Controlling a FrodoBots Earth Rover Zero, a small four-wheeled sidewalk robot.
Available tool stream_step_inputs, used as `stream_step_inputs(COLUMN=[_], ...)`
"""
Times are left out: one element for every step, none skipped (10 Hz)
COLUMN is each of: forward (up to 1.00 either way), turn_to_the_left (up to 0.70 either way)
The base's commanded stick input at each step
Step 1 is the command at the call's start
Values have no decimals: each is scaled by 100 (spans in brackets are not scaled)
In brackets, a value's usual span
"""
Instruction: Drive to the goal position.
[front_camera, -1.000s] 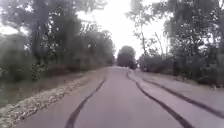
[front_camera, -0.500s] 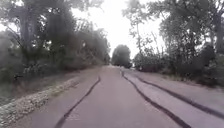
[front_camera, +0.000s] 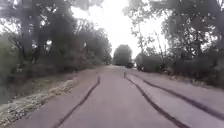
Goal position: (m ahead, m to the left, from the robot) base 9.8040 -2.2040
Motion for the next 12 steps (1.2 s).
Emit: stream_step_inputs(forward=[85, 85, 85, 85, 85, 85, 85, 85, 85, 85, 85, 85], turn_to_the_left=[0, 0, 0, 0, 0, 0, 0, 0, 0, 0, 0, 0])
